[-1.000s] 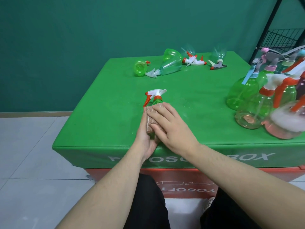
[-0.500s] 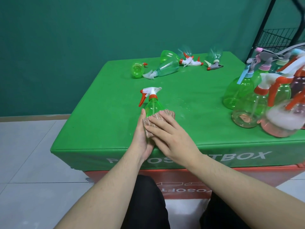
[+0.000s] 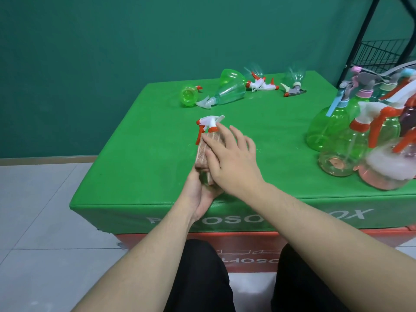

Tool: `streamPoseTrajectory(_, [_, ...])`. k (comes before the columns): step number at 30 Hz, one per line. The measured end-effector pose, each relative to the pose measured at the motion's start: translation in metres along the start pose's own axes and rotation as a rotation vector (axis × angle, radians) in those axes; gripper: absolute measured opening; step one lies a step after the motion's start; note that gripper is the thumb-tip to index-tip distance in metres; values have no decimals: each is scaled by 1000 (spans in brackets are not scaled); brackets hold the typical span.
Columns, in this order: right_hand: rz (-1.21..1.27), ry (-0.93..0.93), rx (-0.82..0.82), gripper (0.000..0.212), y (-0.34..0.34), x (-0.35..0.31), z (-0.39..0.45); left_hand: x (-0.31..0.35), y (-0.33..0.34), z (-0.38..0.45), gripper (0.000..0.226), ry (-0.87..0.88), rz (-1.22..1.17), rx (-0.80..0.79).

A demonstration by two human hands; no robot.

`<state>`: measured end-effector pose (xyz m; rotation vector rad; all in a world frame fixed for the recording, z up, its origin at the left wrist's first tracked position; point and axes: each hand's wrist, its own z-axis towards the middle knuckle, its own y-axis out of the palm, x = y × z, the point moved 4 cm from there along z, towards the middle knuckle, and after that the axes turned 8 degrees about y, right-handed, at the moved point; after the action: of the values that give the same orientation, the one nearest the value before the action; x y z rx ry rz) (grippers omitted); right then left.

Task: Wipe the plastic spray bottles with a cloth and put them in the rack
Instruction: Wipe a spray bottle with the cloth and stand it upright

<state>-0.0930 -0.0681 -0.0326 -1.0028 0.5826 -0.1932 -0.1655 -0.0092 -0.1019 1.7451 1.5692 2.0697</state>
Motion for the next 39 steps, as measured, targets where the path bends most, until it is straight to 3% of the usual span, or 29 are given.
streamPoseTrajectory(2, [20,83,-49,50,-1,-3,12,-1,-1,1,35,0,-25,10])
streamPoseTrajectory(6, [286,114,-156,43,5,-4,21,-2,-3,2,39,6,-36,30])
streamPoseTrajectory(9, [270,81,-166,44,6,-5,17,-3,-4,2,37,16,-57,35])
streamPoseTrajectory(17, [107,-170,1,46,11,-5,-13,-3,-8,3,36,-5,-140,70])
streamPoseTrajectory(20, [104,-249,22,43,16,2,-26,-2,-5,2,48,-4,-141,65])
streamPoseTrajectory(23, [130,-287,56,39,22,6,-39,-2,-6,0,71,-15,-102,65])
streamPoseTrajectory(27, [182,-317,115,36,24,9,-52,-4,-7,1,69,-3,-54,52])
streamPoseTrajectory(33, [203,-303,47,37,21,9,-61,-4,-7,0,76,-19,-59,61])
streamPoseTrajectory(39, [179,-207,17,47,16,5,-45,-3,-1,-2,54,25,-33,61])
